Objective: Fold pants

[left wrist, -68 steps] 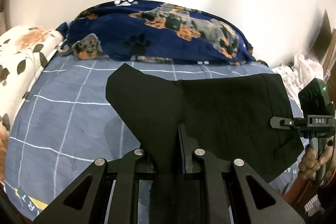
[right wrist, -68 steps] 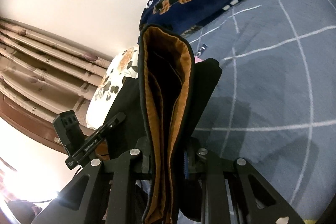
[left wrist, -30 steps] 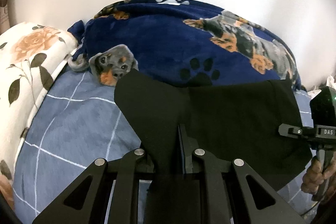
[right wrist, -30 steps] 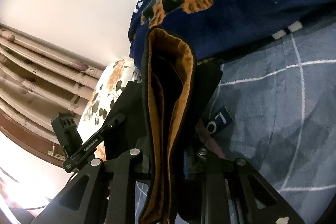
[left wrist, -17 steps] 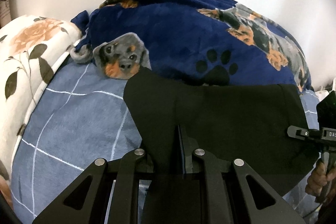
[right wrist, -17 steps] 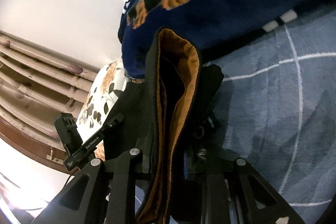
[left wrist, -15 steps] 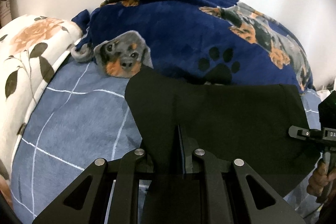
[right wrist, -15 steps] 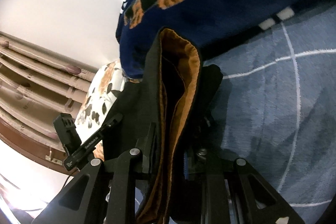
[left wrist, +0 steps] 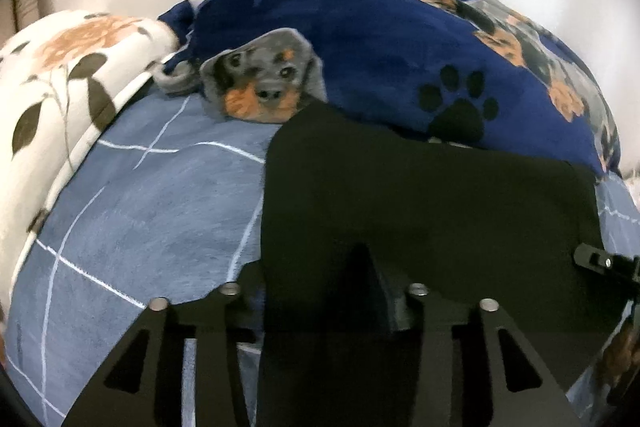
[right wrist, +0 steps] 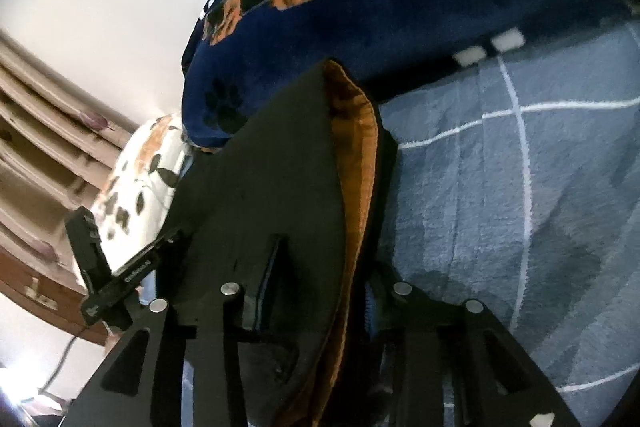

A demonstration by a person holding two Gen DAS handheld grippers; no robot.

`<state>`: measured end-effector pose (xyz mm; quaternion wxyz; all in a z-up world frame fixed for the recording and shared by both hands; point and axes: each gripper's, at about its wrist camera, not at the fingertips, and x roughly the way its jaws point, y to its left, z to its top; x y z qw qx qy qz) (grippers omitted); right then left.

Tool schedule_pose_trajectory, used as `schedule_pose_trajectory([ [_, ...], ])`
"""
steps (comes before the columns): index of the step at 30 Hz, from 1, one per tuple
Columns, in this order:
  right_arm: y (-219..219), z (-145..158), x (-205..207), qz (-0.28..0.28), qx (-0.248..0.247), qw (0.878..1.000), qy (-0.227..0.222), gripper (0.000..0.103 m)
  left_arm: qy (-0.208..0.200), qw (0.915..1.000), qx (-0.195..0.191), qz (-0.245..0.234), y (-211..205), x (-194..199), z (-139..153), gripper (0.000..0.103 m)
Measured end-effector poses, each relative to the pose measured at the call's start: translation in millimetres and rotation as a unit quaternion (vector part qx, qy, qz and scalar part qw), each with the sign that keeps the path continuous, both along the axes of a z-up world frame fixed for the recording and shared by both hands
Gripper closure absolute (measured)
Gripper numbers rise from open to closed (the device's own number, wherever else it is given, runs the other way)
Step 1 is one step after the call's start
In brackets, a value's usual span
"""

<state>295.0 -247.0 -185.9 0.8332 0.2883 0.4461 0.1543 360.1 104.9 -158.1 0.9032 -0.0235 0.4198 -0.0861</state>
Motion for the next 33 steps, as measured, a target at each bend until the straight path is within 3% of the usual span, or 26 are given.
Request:
schedule_pose_trajectory([
  [7, 19, 10, -8, -0.030, -0.086, 0.995, -0.029, 0.057, -0.011, 0.9997, 0.007, 0.020, 2, 0, -2, 0.040],
  [11, 31, 16, -15, -0.060, -0.161, 0.984, -0.050, 0.038, -0.017, 0.9994, 0.013, 0.027, 2, -1, -1, 0.037],
  [15, 54, 23, -19, -0.067, -0.248, 0.964, -0.075, 0.033, -0.024, 0.9990, 0.022, 0.029, 0, -3, 0, 0.036],
  [21, 50, 26, -22, -0.101, -0.266, 0.956, -0.073, 0.029, -0.035, 0.9977, 0.044, 0.037, -4, -7, 2, 0.031],
  [33, 64, 29, -25, -0.115, -0.327, 0.935, -0.079, 0.023, -0.062, 0.9946, 0.064, 0.053, -6, -15, 6, 0.022],
])
